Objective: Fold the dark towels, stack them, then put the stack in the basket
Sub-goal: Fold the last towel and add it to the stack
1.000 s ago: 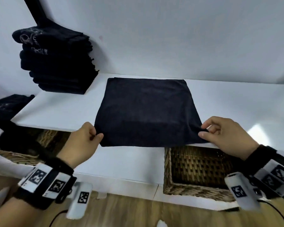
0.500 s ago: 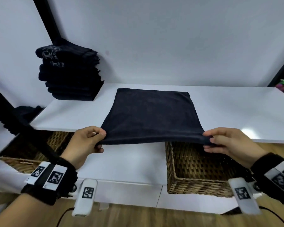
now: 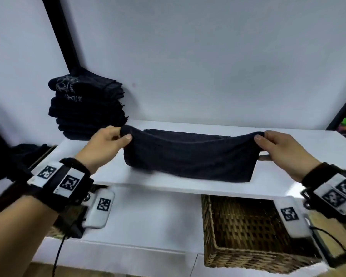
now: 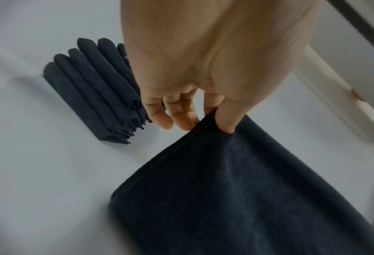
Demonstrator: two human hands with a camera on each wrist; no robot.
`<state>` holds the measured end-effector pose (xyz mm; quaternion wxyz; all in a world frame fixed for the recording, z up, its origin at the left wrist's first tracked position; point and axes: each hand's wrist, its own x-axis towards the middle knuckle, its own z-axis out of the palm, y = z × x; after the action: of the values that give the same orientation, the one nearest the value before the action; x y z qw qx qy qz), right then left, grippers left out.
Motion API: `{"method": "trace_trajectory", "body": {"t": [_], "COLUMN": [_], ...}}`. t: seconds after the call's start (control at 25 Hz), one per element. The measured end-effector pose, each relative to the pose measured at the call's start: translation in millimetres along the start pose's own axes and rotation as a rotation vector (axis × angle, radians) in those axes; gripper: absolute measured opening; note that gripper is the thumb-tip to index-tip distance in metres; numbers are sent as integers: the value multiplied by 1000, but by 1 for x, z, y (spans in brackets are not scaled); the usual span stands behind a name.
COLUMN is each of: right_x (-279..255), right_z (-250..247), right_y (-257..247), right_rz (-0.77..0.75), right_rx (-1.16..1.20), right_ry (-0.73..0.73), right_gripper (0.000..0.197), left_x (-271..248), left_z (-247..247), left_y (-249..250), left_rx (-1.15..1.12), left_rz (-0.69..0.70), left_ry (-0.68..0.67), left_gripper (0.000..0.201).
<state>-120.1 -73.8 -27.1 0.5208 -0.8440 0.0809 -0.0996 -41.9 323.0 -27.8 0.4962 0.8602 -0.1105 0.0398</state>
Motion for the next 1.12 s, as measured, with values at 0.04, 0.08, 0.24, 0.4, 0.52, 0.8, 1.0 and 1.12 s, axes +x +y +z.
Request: {"method": "trace_trajectory", "body": {"t": [0.04, 0.08, 0.24, 0.4, 0.52, 0.8, 1.0, 1.12], "right_x": [26, 52, 126, 150, 164, 167, 166, 167], "right_z": [2, 5, 20, 22, 21, 28, 26, 32], "right_y": [0, 2, 26, 45, 53, 64, 57, 55], "right_rz": [77, 162, 564, 607, 547, 447, 547, 540], "right_rx": [81, 149, 106, -126, -131, -311, -157, -234], "right_ry": [-24, -51, -315, -477, -453, -360, -380, -296], "right_gripper": [30, 31, 35, 21, 13, 9, 29, 33], "left_x": [26, 52, 136, 155, 164, 180, 193, 201], "left_z": [6, 16, 57, 63, 59, 70, 67, 72], "left_y": [4, 7, -21, -49, -56, -60, -69, -80], "left_rx": [-62, -107, -20, 71, 25, 72, 115, 210], "left_rz": [-18, -73, -449, -556, -517, -149, -44, -117], "left_ry": [-2, -12, -209, -316, -248, -302, -415, -434], "left_gripper": [18, 19, 27, 22, 42, 63, 62, 52]}}
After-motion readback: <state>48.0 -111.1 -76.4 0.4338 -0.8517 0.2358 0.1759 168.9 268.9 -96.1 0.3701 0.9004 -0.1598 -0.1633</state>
